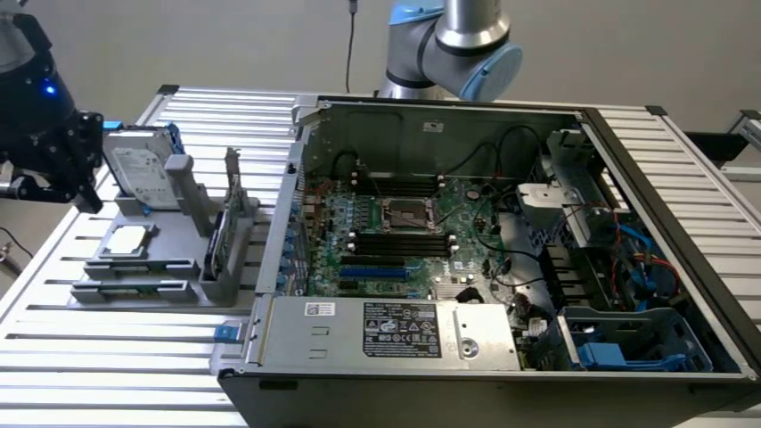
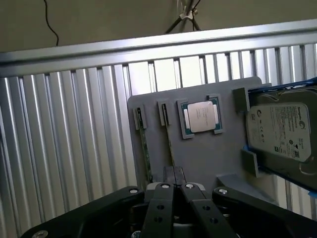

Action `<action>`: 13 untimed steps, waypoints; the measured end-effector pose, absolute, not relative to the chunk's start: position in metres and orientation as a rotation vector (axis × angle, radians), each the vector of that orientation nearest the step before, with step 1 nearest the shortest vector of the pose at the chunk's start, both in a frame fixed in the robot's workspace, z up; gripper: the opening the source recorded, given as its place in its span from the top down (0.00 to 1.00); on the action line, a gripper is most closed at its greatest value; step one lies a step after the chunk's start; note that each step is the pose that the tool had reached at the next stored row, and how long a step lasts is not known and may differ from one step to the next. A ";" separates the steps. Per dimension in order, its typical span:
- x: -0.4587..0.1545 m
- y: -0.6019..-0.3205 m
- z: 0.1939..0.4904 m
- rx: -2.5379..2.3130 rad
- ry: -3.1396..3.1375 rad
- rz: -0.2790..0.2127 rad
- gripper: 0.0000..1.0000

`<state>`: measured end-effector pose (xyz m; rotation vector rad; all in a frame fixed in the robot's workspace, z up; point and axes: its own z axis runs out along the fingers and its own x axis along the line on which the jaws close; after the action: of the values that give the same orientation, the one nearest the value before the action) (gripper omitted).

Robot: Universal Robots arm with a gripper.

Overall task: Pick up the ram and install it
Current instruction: 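Pick up the ram and move it above insertion slot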

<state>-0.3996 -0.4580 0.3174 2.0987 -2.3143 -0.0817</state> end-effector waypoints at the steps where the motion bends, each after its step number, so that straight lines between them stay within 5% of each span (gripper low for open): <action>1: -0.400 -0.458 0.317 2.108 -2.305 -0.081 0.89; 6: -0.400 -0.465 0.316 2.131 -2.284 -0.081 0.88; 13: -0.400 -0.468 0.308 2.196 -2.218 -0.080 0.58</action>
<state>-0.3996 -0.4682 0.3083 2.1962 -2.2184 -0.0799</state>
